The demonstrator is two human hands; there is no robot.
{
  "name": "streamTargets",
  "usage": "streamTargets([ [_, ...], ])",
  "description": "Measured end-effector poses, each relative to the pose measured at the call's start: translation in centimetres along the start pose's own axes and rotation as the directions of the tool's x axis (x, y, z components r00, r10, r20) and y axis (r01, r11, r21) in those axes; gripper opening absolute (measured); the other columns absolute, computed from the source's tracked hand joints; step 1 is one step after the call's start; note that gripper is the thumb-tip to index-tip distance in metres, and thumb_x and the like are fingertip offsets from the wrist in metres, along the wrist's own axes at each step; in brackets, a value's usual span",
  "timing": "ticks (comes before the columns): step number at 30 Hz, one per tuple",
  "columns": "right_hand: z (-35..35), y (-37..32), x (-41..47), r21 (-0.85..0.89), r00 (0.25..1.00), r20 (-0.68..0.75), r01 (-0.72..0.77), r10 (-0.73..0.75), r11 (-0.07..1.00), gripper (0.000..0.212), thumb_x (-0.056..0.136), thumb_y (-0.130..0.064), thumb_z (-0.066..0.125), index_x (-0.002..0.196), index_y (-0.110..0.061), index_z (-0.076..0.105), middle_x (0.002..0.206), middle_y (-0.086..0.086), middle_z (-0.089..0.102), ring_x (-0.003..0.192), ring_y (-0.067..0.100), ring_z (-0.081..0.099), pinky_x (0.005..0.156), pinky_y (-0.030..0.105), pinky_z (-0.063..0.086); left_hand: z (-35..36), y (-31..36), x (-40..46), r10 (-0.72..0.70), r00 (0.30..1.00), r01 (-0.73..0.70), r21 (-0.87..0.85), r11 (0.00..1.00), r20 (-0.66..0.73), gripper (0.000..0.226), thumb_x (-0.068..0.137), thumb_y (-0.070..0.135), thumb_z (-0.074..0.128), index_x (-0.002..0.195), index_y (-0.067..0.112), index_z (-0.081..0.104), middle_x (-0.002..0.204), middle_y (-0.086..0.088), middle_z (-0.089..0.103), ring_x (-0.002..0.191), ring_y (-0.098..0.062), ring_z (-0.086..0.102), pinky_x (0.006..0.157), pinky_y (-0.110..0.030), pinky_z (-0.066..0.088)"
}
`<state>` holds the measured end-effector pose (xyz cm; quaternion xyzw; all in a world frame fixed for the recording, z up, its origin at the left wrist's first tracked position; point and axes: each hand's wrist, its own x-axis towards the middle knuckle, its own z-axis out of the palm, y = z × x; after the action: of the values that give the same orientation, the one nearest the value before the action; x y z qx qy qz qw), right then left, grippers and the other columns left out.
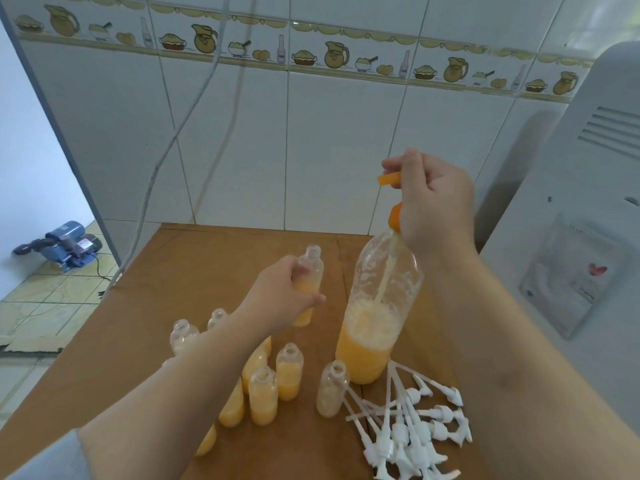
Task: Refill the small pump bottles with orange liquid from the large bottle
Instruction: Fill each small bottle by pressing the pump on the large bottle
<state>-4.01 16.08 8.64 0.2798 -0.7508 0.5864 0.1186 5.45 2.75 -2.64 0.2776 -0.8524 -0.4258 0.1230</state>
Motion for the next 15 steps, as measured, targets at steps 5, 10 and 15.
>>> streamTargets([
  [5,-0.5,-0.3,0.1,-0.028,0.998,0.045,-0.032,0.033,0.999,0.036,0.100,-0.034,0.035,0.094,-0.024,0.069,0.090,0.016,0.067,0.062,0.006,0.050,0.057,0.023,0.043,1.7,0.1,0.5,-0.087,0.995,0.076,0.178,0.981,0.052,0.051,0.069,0.032,0.082,0.109,0.019,0.054,0.108,0.002,0.058,0.097,-0.016,0.055,0.081,-0.028,0.046],
  [10,-0.6,-0.4,0.1,-0.047,0.997,0.058,-0.047,0.050,0.998,0.037,0.100,-0.035,0.033,0.098,-0.024,0.069,0.080,-0.002,0.066,0.069,0.010,0.056,0.066,0.030,0.049,3.1,-0.5,0.9,-0.203,0.975,0.158,0.370,0.916,0.087,0.053,0.073,0.031,0.080,0.115,0.018,0.052,0.115,-0.001,0.056,0.102,-0.020,0.056,0.080,-0.028,0.046],
  [15,-0.6,-0.2,0.3,-0.044,0.997,0.061,-0.043,0.046,0.998,0.038,0.101,-0.036,0.033,0.099,-0.023,0.069,0.077,-0.015,0.061,0.067,0.003,0.055,0.063,0.021,0.046,3.6,-1.5,0.9,-0.229,0.971,0.166,0.481,0.861,0.075,0.036,0.074,0.029,0.078,0.102,0.030,0.055,0.093,0.011,0.053,0.078,-0.011,0.048,0.072,-0.029,0.038],
])
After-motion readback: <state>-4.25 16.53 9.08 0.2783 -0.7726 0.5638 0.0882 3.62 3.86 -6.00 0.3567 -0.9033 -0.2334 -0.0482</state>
